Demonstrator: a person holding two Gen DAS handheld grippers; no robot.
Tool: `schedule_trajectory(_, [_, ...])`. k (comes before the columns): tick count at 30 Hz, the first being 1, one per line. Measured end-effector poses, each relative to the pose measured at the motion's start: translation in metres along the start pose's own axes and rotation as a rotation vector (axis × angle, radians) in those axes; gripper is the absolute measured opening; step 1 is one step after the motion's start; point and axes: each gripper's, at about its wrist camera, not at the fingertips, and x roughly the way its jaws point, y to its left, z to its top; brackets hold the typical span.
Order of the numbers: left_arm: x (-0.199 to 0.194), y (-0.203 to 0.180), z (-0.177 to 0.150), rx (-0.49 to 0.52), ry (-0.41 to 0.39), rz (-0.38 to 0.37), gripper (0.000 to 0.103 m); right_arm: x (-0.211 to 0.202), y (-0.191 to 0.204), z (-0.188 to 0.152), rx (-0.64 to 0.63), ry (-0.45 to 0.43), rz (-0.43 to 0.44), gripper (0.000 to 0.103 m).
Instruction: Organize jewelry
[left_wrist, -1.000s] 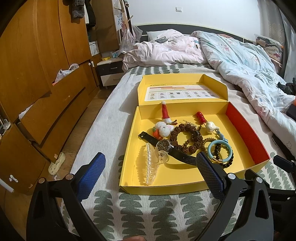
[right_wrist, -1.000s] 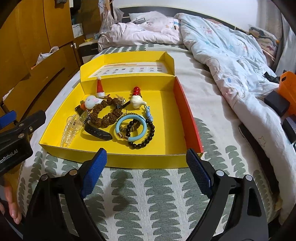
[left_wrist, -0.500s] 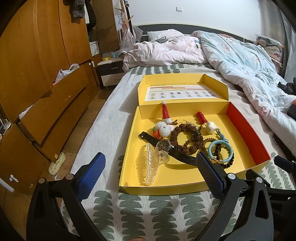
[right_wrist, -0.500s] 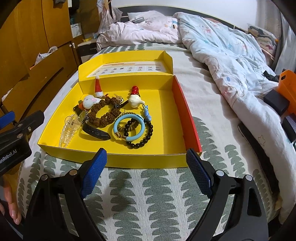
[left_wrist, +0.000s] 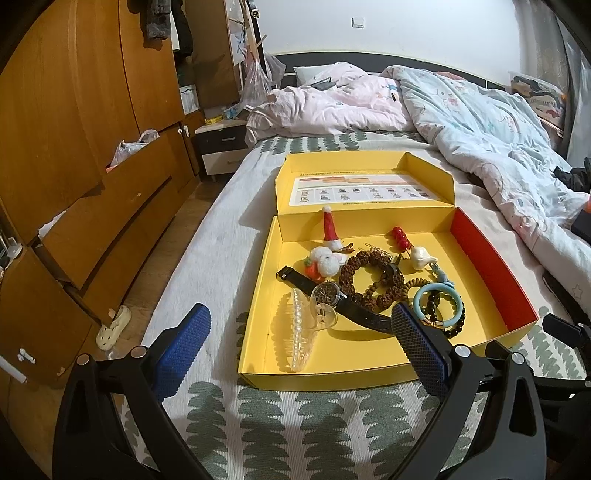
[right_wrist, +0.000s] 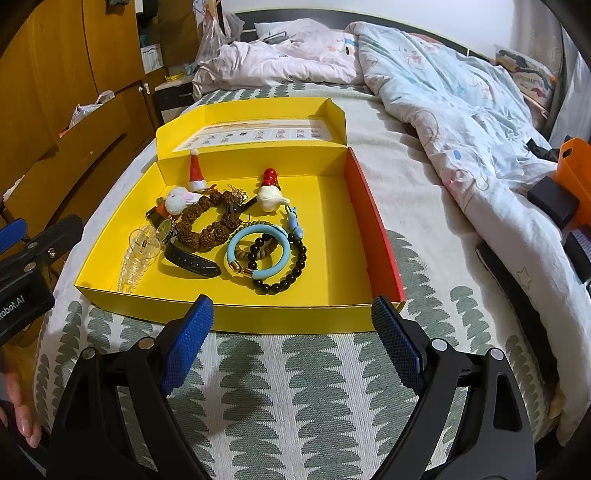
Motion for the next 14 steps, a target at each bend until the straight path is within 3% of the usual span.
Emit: schedule_trajectory(14, [-0.0005,-0.0018,0.0002,-0.009,0.016,0.001,0.097,-0.0007,-0.0002,-0.0002,0.0,0.0,0.0,0.088])
